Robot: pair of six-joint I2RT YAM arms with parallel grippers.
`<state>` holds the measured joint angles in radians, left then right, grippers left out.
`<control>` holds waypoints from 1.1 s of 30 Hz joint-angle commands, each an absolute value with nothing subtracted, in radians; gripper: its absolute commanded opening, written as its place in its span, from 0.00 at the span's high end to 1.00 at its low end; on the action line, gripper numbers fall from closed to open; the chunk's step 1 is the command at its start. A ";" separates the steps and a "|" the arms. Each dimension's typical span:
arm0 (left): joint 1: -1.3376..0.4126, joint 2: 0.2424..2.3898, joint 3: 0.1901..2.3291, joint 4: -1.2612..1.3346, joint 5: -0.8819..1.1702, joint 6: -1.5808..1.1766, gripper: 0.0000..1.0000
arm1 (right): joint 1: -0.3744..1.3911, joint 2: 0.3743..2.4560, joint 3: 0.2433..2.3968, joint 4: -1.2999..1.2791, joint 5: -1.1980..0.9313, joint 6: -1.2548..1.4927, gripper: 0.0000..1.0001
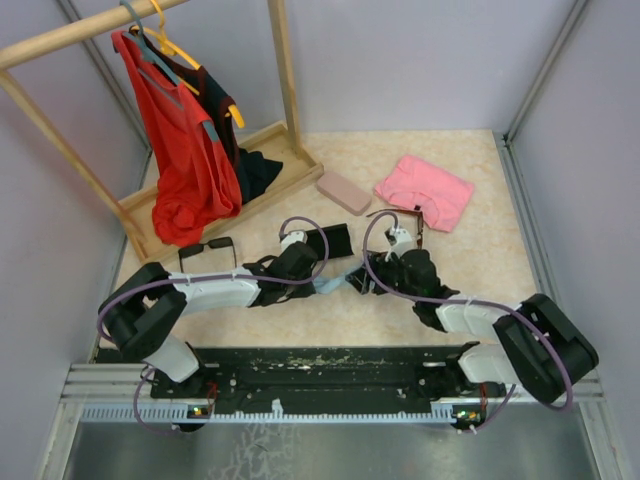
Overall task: Organize the sunglasses
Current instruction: Adjust the glasses cleaning cloth at the center of the board.
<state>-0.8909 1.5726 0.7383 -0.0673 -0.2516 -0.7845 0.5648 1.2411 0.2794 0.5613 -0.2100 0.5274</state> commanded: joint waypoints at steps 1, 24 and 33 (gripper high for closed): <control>-0.885 1.589 0.756 -0.121 -0.247 -0.765 0.99 | 0.553 1.286 0.256 0.692 -0.269 0.558 0.35; -0.885 1.595 0.756 -0.123 -0.252 -0.763 0.99 | 0.523 1.517 0.330 0.932 -0.442 0.554 0.42; -0.885 1.597 0.758 -0.121 -0.251 -0.762 0.99 | 0.523 1.493 0.355 0.836 -0.419 0.497 0.43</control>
<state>-0.8902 1.5742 0.7441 -0.0799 -0.2512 -0.7834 0.5316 1.5215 0.3042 0.8478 -0.4206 0.5472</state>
